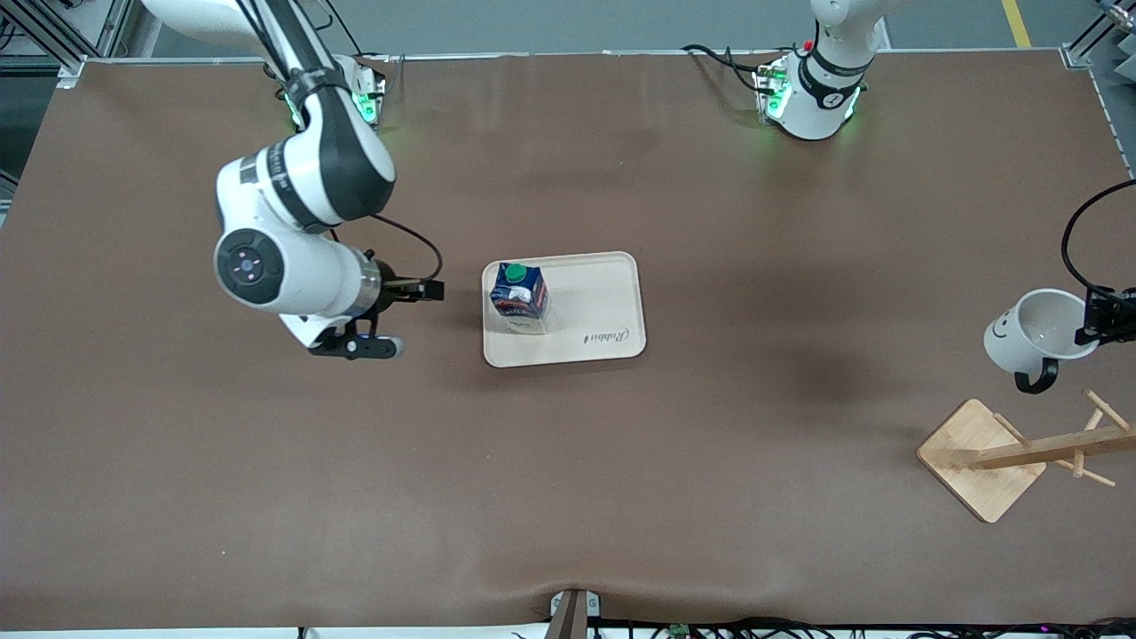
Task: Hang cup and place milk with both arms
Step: 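Carry the mug toward the wooden stand while the right gripper reaches the milk, then grasp the milk carton with the right gripper while the left gripper lowers the mug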
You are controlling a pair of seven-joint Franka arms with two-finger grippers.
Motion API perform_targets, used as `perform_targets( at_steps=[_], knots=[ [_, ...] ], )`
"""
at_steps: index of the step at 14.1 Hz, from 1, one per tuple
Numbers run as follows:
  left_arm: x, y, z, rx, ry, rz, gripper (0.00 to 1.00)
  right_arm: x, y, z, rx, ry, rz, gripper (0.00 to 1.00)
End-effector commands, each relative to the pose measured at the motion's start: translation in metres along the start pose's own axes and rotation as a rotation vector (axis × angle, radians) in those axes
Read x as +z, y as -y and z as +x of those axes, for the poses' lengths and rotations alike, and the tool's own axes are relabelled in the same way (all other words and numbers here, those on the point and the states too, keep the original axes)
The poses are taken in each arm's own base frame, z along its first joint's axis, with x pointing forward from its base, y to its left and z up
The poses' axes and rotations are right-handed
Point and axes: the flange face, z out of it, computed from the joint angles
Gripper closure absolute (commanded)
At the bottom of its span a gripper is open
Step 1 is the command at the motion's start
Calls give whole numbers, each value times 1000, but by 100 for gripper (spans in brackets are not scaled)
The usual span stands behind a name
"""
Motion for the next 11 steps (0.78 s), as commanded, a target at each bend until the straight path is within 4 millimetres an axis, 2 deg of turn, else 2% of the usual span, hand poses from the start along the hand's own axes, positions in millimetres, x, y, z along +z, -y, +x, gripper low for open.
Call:
perform_targets(
  at_steps=[1, 4, 7, 9, 11],
  knots=[
    [-8, 16, 1, -3, -35, 12, 100, 3, 36, -25, 46, -37, 28, 0],
    [-6, 26, -2, -3, -49, 17, 100, 9, 69, -40, 8, -82, 38, 0],
    [-5, 38, -7, -22, -69, 18, 100, 15, 86, -45, 9, -114, 46, 0],
    [5, 48, -9, -10, -72, 14, 100, 22, 108, -55, 23, -149, 52, 0],
    [11, 62, -14, -2, -85, 20, 100, 34, 117, -55, 30, -161, 48, 0]
  ],
)
